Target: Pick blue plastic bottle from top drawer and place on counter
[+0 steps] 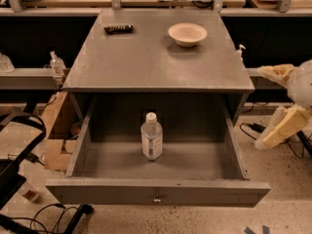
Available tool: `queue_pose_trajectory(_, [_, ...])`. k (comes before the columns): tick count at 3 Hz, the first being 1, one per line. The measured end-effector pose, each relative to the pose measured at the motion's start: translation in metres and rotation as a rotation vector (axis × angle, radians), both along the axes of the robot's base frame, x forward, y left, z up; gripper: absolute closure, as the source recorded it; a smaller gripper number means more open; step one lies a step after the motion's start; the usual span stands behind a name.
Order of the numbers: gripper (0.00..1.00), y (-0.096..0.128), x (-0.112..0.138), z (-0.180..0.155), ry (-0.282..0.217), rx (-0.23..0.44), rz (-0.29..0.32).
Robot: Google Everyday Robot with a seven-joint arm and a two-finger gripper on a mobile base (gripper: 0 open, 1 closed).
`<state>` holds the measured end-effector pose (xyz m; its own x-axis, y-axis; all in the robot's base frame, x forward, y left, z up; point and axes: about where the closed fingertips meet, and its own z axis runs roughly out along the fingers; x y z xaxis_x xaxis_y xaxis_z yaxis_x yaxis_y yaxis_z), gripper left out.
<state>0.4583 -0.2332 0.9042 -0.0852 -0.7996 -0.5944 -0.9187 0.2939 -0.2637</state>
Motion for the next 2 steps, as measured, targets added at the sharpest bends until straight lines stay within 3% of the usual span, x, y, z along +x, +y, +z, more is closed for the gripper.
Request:
queue_pose_trajectory(1, [0.0, 0.016, 0.007, -0.025, -0.093, 0.226, 0.061])
queue_pose_trajectory(2, [0.0, 0.044, 0.003, -0.016, -0.152, 0.41, 0.153])
